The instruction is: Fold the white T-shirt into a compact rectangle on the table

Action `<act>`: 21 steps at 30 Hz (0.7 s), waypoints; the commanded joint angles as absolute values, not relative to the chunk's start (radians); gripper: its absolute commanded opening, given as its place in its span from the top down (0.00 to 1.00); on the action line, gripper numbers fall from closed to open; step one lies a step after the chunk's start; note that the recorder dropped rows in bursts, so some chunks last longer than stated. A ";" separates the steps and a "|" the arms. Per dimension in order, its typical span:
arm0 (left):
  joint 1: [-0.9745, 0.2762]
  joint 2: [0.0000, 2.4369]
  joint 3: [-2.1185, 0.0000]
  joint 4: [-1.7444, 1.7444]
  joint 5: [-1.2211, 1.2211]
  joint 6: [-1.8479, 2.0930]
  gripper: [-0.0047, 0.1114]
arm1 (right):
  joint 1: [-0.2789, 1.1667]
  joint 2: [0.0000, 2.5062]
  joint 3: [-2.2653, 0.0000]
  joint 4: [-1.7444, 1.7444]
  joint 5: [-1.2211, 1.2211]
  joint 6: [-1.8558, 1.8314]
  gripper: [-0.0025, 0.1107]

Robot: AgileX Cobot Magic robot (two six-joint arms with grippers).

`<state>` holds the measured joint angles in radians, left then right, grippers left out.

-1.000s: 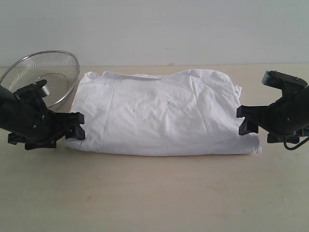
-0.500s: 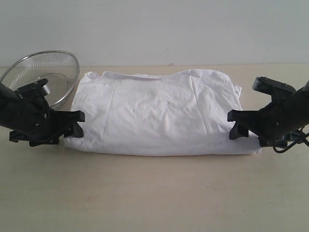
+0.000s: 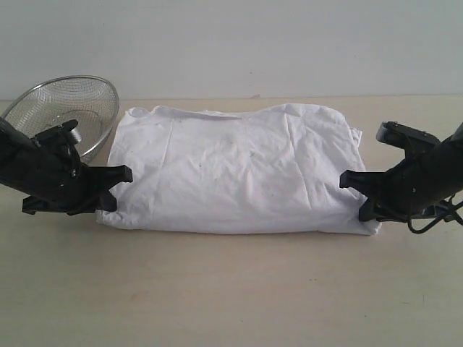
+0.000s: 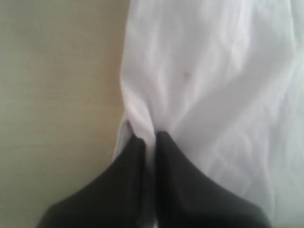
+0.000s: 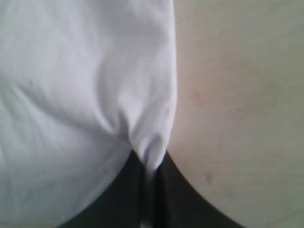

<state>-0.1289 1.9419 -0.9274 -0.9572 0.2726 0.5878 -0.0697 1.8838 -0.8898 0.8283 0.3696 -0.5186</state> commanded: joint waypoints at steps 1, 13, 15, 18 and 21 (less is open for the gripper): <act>-0.126 1.947 -0.931 -0.961 0.326 0.591 0.92 | -0.068 1.884 -0.886 0.812 0.431 -0.528 0.98; -0.126 1.928 -0.824 -0.937 0.296 0.565 0.92 | -0.070 1.778 -0.849 0.700 0.476 -0.450 0.98; -0.126 1.904 -0.804 -0.937 0.296 0.565 0.92 | -0.070 1.753 -0.849 0.675 0.500 -0.439 0.98; -0.126 1.864 -0.778 -0.942 0.306 0.565 0.92 | -0.070 1.732 -0.849 0.619 0.524 -0.387 0.98; -0.126 1.822 -0.746 -0.946 0.309 0.565 0.92 | -0.070 1.715 -0.849 0.545 0.547 -0.324 0.98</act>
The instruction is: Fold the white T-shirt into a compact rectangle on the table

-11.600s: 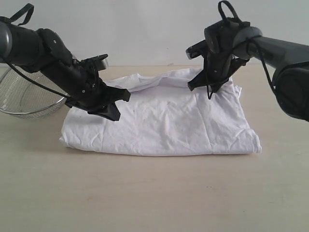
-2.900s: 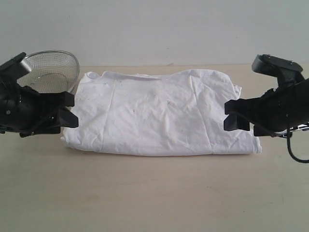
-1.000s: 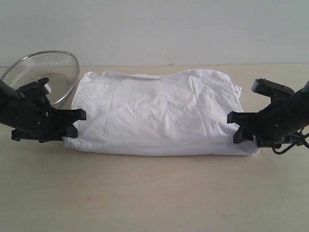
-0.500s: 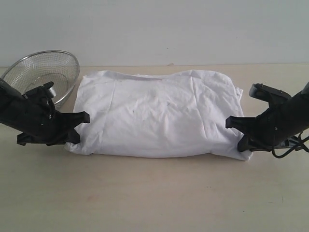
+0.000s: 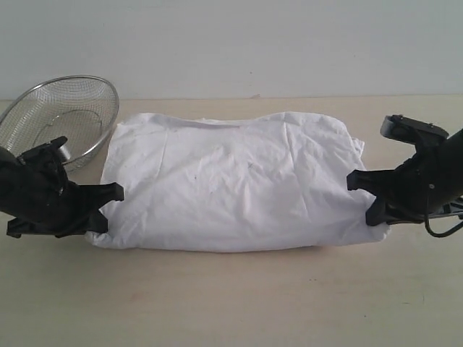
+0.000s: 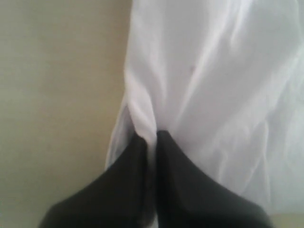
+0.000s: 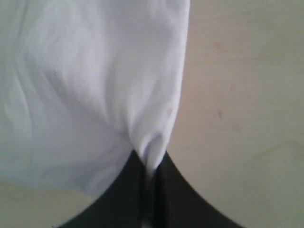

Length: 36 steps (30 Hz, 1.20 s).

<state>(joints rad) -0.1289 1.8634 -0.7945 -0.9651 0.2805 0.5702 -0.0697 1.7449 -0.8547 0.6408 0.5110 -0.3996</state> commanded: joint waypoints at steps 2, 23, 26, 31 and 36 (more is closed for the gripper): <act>-0.126 1.798 -0.731 -0.946 0.313 0.565 0.92 | -0.070 1.704 -0.849 0.504 0.568 -0.301 0.98; -0.223 1.722 -0.581 -0.979 0.301 0.569 0.92 | -0.070 1.522 -0.675 0.420 0.576 -0.245 0.98; -0.223 1.672 -0.548 -0.996 0.296 0.569 0.92 | -0.070 1.520 -0.675 0.408 0.587 -0.245 0.98; -0.223 1.620 -0.530 -1.004 0.296 0.569 0.92 | -0.070 1.520 -0.675 0.401 0.598 -0.238 0.98; -0.223 1.611 -0.530 -1.006 0.314 0.569 0.92 | -0.070 1.520 -0.675 0.391 0.616 -0.233 0.98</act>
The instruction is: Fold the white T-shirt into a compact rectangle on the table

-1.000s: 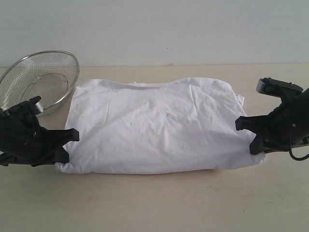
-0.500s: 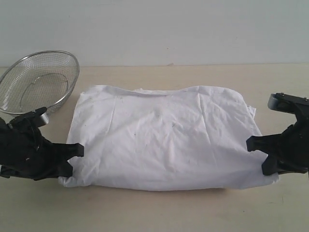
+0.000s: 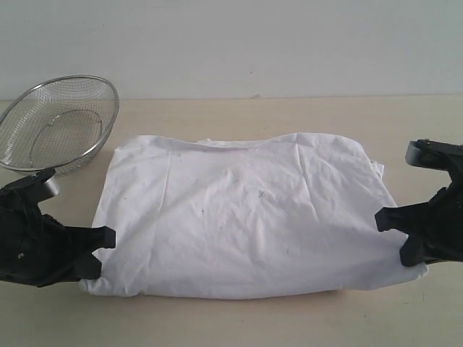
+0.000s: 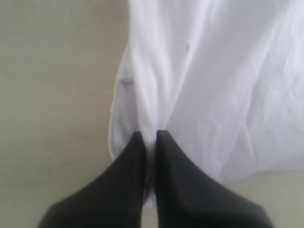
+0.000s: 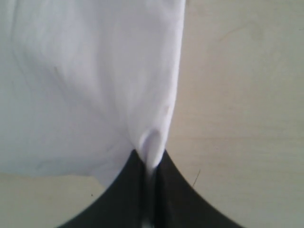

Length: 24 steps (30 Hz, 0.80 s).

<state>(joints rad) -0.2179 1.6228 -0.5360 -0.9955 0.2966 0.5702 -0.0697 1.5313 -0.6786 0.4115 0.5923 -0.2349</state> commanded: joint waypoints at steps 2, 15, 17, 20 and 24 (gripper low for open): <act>-0.223 1.611 -0.530 -1.006 0.314 0.569 0.92 | -0.070 1.520 -0.675 0.391 0.616 -0.233 0.98; -0.221 1.611 -0.530 -1.006 0.344 0.576 0.92 | -0.070 1.520 -0.675 0.391 0.586 -0.231 0.98; -0.221 1.611 -0.530 -0.999 0.346 0.576 0.92 | -0.070 1.520 -0.675 0.391 0.586 -0.234 0.98; -0.221 1.611 -0.530 -0.997 0.343 0.576 0.92 | -0.070 1.520 -0.675 0.391 0.588 -0.234 0.98; -0.221 1.611 -0.532 -0.978 0.340 0.576 0.92 | -0.070 1.520 -0.675 0.391 0.590 -0.229 0.98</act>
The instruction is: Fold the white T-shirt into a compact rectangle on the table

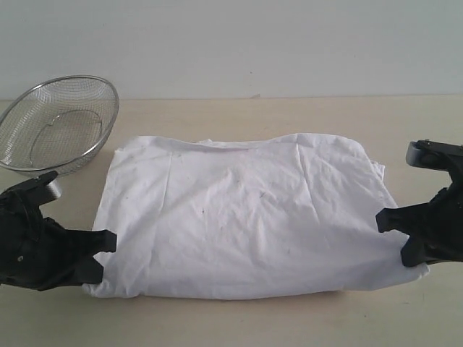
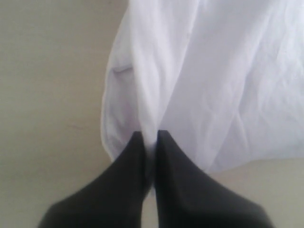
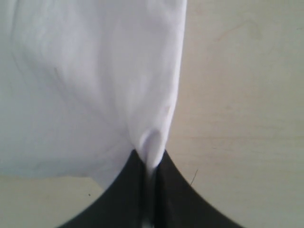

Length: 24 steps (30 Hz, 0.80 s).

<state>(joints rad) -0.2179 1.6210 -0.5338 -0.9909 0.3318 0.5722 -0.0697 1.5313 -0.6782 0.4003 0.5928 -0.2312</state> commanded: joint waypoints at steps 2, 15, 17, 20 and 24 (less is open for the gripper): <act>-0.221 1.603 -0.532 -0.976 0.340 0.576 0.91 | -0.070 1.520 -0.675 0.391 0.594 -0.229 0.98; -0.221 1.479 -0.532 -0.961 0.375 0.568 0.92 | -0.070 1.455 -0.672 0.389 0.662 -0.225 0.98; -0.221 1.479 -0.532 -0.961 0.389 0.568 0.92 | -0.070 1.445 -0.665 0.383 0.670 -0.225 0.98; -0.221 1.479 -0.528 -0.961 0.398 0.565 0.92 | -0.070 1.433 -0.648 0.383 0.670 -0.225 0.98; -0.221 1.469 -0.514 -0.961 0.400 0.565 0.92 | -0.070 1.427 -0.628 0.379 0.661 -0.225 0.98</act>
<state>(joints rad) -0.2179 1.4860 -0.5268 -0.9655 0.3845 0.5744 -0.0697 1.4427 -0.6403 0.3965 0.6554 -0.2247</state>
